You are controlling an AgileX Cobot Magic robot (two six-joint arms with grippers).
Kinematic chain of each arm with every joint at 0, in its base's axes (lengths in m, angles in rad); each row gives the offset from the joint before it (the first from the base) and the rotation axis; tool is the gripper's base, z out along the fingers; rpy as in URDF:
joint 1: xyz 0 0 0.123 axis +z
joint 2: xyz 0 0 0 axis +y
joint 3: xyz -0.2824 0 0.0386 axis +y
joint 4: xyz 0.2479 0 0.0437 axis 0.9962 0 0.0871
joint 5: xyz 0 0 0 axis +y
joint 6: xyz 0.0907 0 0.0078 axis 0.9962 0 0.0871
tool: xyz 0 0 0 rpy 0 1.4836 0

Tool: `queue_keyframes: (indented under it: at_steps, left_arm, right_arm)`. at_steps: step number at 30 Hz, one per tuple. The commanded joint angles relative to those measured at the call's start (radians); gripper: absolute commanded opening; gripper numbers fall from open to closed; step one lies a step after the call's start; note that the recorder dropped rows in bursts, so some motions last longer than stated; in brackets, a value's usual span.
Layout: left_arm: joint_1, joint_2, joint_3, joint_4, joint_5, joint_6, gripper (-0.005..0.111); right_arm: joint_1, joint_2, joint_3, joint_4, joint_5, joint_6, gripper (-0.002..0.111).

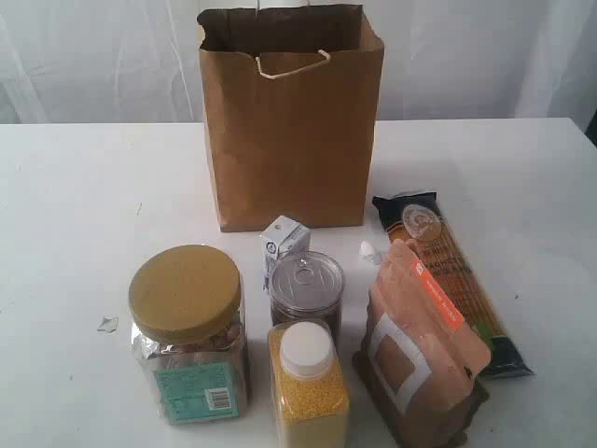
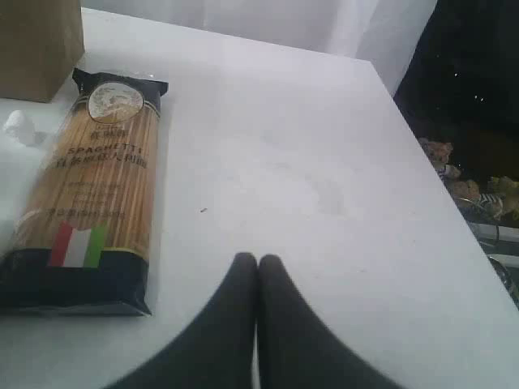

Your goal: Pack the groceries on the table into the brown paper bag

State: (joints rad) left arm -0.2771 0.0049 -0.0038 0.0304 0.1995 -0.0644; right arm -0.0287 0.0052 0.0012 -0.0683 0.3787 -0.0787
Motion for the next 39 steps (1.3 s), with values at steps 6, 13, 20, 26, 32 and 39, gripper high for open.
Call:
queue_keyframes:
  at_steps: [6,13,20,26,32,39]
  left_arm:
    - [-0.004,-0.005,0.004,-0.001,-0.005,0.002,0.000]
    - [-0.004,-0.005,0.004,-0.001,-0.005,0.002,0.000]
    - [-0.004,-0.005,0.004,-0.001,-0.005,0.002,0.000]
    - [-0.004,-0.005,0.004,-0.001,-0.005,0.002,0.000]
    - [-0.004,-0.005,0.004,-0.001,-0.005,0.002,0.000]
    - [-0.004,-0.005,0.004,-0.001,-0.005,0.002,0.000]
  right_arm:
    - [-0.006,-0.005,-0.001,-0.036,-0.013,-0.038,0.000]
    - [-0.006,-0.005,-0.001,-0.004,-0.213,-0.043,0.000]
    - [-0.006,-0.005,-0.001,0.112,-1.103,0.336,0.000]
    - [-0.006,-0.005,-0.001,0.151,-1.549,0.274,0.000]
    - [-0.006,-0.005,-0.028,0.164,-1.422,0.293,0.000]
    - [-0.006,0.113,-0.335,0.203,-1.119,-0.009,0.000]
